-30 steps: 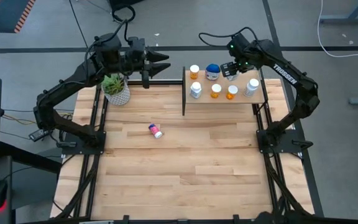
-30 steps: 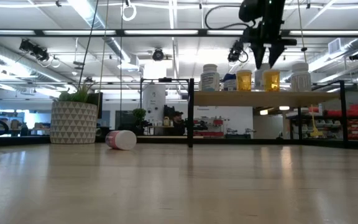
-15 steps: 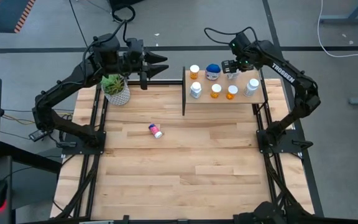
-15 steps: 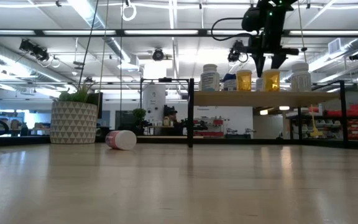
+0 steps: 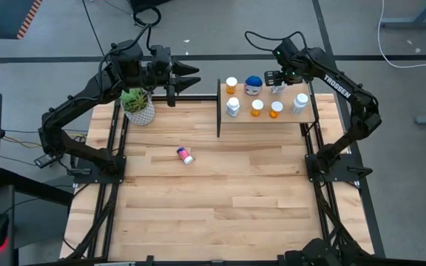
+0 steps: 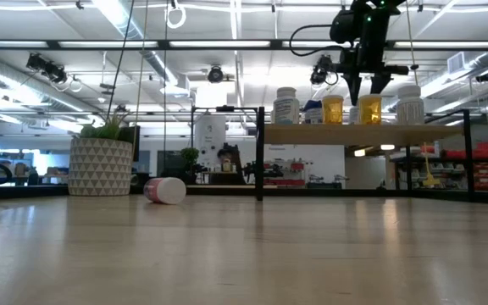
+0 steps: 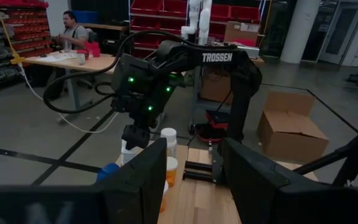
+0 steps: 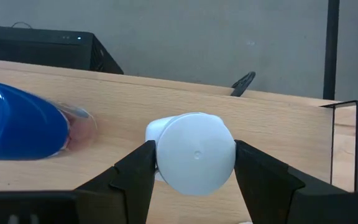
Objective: Pick and place medicine bottles onto shelf by color
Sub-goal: Put the white blue pill bottle on the shelf aligned with the orange pill bottle
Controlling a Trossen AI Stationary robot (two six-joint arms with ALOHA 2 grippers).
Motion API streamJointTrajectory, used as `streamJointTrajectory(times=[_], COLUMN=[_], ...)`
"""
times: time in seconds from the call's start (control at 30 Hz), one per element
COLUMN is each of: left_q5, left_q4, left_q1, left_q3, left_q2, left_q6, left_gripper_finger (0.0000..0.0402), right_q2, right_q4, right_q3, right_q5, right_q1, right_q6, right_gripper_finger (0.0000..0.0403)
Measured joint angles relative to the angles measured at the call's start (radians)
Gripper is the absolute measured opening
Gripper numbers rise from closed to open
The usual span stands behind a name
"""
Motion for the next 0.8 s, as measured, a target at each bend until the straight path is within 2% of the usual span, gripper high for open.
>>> streamJointTrajectory(times=[0.8], left_q5=[0.000], left_q4=[0.000], left_q1=[0.000], left_q3=[0.000], left_q2=[0.000], left_q6=[-0.029], left_gripper_finger=[0.0164], right_q2=[0.027], right_q4=[-0.016], right_q3=[-0.003], right_q5=[0.021], right_q1=[0.005], right_q6=[0.113], right_gripper_finger=[0.0211])
